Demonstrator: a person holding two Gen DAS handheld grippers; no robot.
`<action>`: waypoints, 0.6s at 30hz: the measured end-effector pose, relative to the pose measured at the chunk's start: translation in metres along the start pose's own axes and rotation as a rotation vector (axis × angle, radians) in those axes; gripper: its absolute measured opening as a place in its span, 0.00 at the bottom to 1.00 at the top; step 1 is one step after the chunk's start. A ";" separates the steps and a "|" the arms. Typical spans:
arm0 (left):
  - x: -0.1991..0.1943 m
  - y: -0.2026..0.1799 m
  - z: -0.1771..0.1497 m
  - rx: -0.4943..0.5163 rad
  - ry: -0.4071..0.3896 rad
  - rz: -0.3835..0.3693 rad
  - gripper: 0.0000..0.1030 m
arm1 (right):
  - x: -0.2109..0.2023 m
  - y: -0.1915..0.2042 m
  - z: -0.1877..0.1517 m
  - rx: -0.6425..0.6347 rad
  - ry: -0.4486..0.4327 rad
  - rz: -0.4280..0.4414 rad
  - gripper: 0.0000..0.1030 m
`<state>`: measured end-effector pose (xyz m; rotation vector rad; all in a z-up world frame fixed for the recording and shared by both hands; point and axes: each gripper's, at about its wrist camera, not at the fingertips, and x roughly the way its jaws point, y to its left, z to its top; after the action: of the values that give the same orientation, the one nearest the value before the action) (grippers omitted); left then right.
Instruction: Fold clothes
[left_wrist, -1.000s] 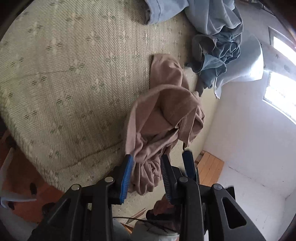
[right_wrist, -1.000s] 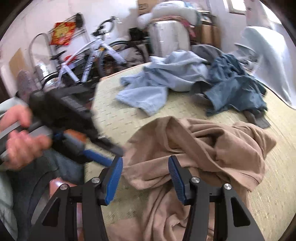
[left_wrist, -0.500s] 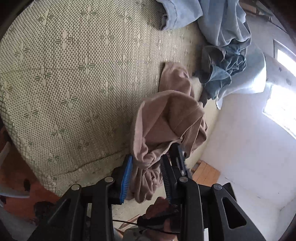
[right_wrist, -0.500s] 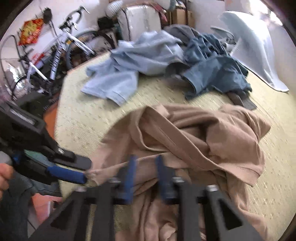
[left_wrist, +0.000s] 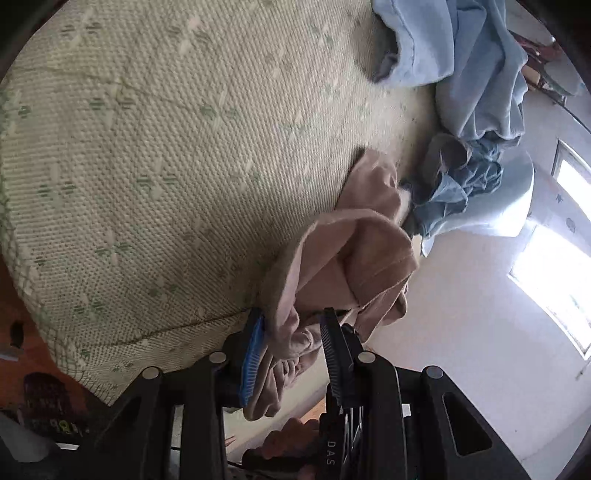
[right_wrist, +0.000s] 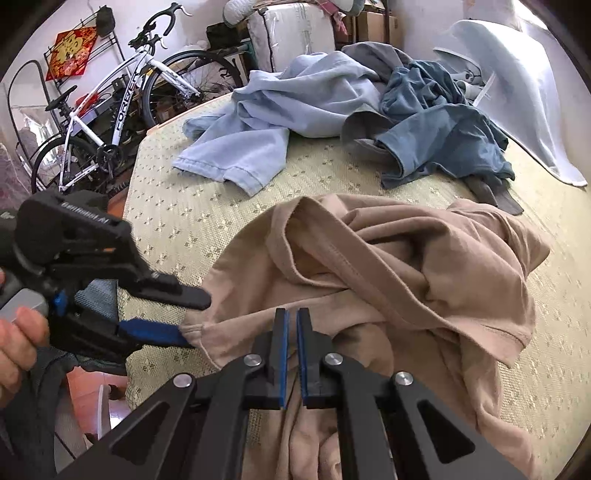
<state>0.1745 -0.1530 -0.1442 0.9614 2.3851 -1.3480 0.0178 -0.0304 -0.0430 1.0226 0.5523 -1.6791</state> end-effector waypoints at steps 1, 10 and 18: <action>0.002 -0.001 -0.001 0.002 0.009 -0.001 0.31 | 0.000 0.000 0.000 -0.001 -0.001 0.003 0.03; 0.009 -0.005 -0.003 0.003 0.007 0.004 0.31 | -0.012 -0.006 0.000 0.020 -0.034 0.015 0.06; 0.016 -0.007 -0.004 -0.025 0.018 -0.028 0.23 | -0.023 -0.010 0.000 0.034 -0.067 0.010 0.06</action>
<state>0.1579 -0.1450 -0.1452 0.9409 2.4320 -1.3208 0.0106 -0.0143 -0.0249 0.9880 0.4761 -1.7126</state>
